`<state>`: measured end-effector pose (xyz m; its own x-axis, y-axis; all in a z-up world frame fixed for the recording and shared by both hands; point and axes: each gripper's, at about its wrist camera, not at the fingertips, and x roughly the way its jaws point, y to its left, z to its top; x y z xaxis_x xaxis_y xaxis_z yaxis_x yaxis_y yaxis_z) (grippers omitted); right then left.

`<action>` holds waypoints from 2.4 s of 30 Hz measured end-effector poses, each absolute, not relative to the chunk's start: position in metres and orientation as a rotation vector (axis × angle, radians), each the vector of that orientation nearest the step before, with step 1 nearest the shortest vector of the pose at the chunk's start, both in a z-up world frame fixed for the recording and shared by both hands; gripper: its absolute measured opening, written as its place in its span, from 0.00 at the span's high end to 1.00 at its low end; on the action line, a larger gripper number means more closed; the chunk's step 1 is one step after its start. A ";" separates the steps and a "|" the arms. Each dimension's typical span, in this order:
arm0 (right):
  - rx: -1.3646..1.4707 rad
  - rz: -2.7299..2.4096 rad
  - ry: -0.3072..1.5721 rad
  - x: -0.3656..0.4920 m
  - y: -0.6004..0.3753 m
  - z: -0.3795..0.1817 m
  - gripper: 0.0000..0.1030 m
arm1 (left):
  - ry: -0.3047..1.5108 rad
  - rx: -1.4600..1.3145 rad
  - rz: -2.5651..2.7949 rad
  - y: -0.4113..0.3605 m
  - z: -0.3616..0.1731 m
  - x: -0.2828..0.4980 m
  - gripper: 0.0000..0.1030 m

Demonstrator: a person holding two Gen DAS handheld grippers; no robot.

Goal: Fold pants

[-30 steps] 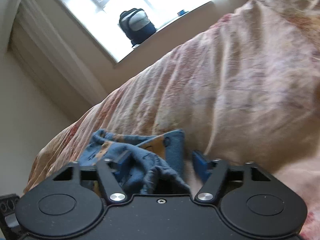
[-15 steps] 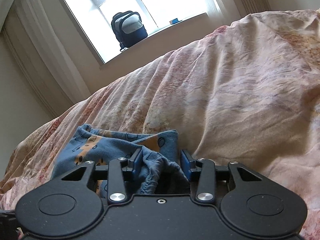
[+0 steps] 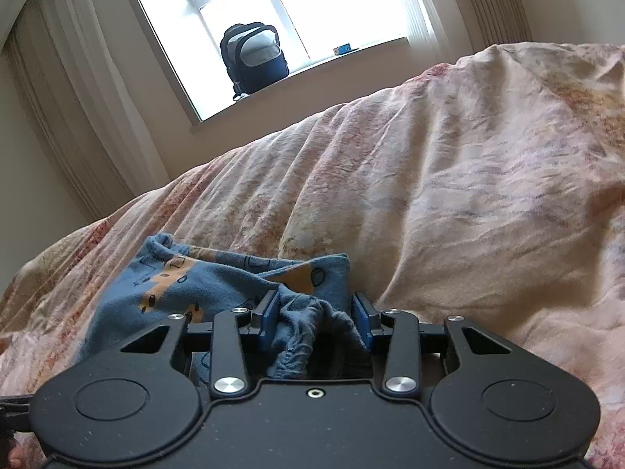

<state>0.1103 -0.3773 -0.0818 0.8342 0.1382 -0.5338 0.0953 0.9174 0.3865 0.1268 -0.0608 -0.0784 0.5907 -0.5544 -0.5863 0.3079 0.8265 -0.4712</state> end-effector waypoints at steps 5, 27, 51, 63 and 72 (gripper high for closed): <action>0.397 0.016 0.587 0.111 -0.376 -0.082 0.60 | 0.798 -0.349 -0.496 -0.059 -0.079 0.126 0.46; 0.296 -0.016 0.568 0.110 -0.364 -0.082 0.61 | 0.781 -0.300 -0.504 -0.065 -0.077 0.122 0.63; 0.161 0.042 0.325 0.122 -0.323 0.007 0.87 | 0.520 -0.218 -0.460 -0.044 -0.020 0.140 0.82; 0.011 0.094 0.436 0.204 -0.276 -0.014 0.87 | 0.581 -0.237 -0.353 -0.017 -0.042 0.166 0.82; 0.015 0.062 0.469 0.212 -0.279 -0.024 0.87 | 0.598 -0.244 -0.357 -0.017 -0.044 0.163 0.82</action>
